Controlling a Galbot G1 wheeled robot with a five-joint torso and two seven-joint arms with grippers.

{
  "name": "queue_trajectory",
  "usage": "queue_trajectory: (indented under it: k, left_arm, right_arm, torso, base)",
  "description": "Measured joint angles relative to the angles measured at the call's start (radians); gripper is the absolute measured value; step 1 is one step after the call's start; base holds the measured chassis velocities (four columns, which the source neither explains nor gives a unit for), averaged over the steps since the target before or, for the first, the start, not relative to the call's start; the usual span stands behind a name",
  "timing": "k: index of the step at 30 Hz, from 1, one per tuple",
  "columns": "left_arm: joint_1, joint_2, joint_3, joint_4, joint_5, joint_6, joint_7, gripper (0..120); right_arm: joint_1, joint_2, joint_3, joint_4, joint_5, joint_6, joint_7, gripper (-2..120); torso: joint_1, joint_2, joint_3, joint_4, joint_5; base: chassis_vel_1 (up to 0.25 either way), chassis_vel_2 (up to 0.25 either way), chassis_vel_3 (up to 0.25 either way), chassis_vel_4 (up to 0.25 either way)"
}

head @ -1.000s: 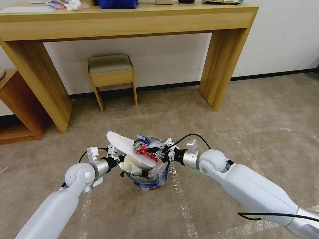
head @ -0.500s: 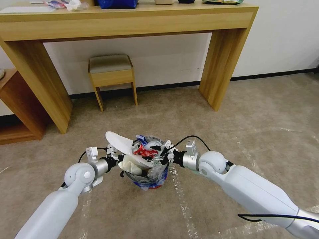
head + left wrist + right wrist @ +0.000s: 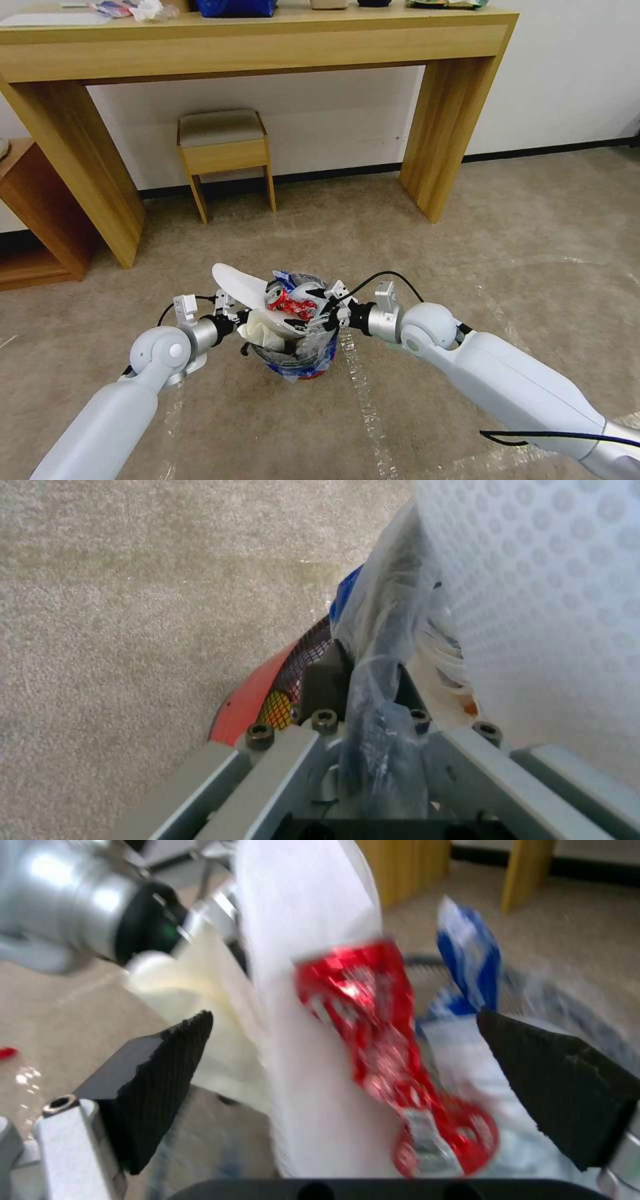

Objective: Pick up the trash bin and place the garbage on the floor into it.

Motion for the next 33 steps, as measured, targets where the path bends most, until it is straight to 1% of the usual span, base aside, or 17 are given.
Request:
queue_trajectory:
  k: [9,11,12,14,15,17,22,27,29,30,32,33]
  left_arm:
    - [-0.016,-0.006,0.008,0.023,0.013,0.000,-0.003,1]
    - [-0.019,-0.009,0.009,0.031,0.010,0.000,-0.010,1]
    - [-0.019,-0.009,0.009,0.031,0.010,0.000,-0.010,1]
    - [-0.021,-0.008,0.011,0.038,0.006,0.000,-0.019,1]
    - [-0.021,-0.008,0.011,0.038,0.006,0.000,-0.019,1]
    - [-0.025,-0.005,0.014,0.040,-0.005,0.002,-0.027,1]
    - [-0.035,-0.004,0.010,0.047,-0.024,0.008,-0.045,1]
    - [-0.044,-0.006,0.005,0.068,-0.030,0.012,-0.046,1]
    - [-0.055,-0.010,0.003,0.099,-0.030,0.012,-0.036,1]
    - [-0.055,-0.010,0.003,0.099,-0.030,0.012,-0.036,1]
    - [-0.077,-0.010,0.006,0.136,-0.030,0.013,-0.024,1]
    - [-0.077,-0.010,0.006,0.136,-0.030,0.013,-0.024,1]
  right_arm:
    - [-0.023,-0.030,0.061,0.069,0.073,0.060,-0.060,100]
    - [-0.048,-0.049,0.104,0.106,0.094,0.078,-0.081,100]
    - [-0.048,-0.049,0.104,0.106,0.094,0.078,-0.081,100]
    - [-0.080,-0.067,0.164,0.138,0.105,0.086,-0.102,100]
    - [-0.080,-0.067,0.164,0.138,0.105,0.086,-0.102,100]
    - [-0.112,-0.087,0.230,0.163,0.117,0.090,-0.116,100]
    - [-0.126,-0.107,0.284,0.173,0.128,0.095,-0.135,100]
    - [-0.130,-0.108,0.329,0.174,0.139,0.099,-0.151,100]
    - [-0.151,-0.112,0.369,0.174,0.143,0.099,-0.155,100]
    - [-0.151,-0.112,0.369,0.174,0.143,0.099,-0.155,100]
    - [-0.190,-0.123,0.406,0.176,0.141,0.100,-0.164,100]
    - [-0.190,-0.123,0.406,0.176,0.141,0.100,-0.164,100]
  torso:
    - [0.000,0.000,0.000,-0.0001,0.0000]
    - [0.000,0.000,0.000,-0.0001,-0.0001]
    - [0.000,0.000,0.000,-0.0001,-0.0001]
    - [0.000,0.000,0.000,-0.0001,0.0000]
    - [0.000,0.000,0.000,-0.0001,0.0000]
    - [0.000,0.000,0.000,-0.0002,0.0000]
    - [0.000,0.000,0.000,-0.0004,0.0001]
    - [0.000,0.000,0.000,0.0000,0.0000]
    - [0.000,0.000,0.000,0.0002,-0.0001]
    - [0.000,0.000,0.000,0.0002,-0.0001]
    - [0.000,0.000,0.000,-0.0001,-0.0001]
    - [0.000,0.000,0.000,-0.0001,-0.0001]
  base:
    - [0.000,0.000,0.000,0.000]
    - [0.000,0.000,0.000,0.000]
    - [0.000,0.000,0.000,0.000]
    - [0.000,0.000,0.000,0.000]
    - [0.000,0.000,0.000,0.000]
    - [0.000,0.000,0.000,0.000]
    - [0.000,0.000,0.000,0.000]
    - [0.000,0.000,0.000,0.000]
    - [0.000,0.000,0.000,0.000]
    - [0.000,0.000,0.000,0.000]
    - [0.000,0.000,0.000,0.000]
    - [0.000,0.000,0.000,0.000]
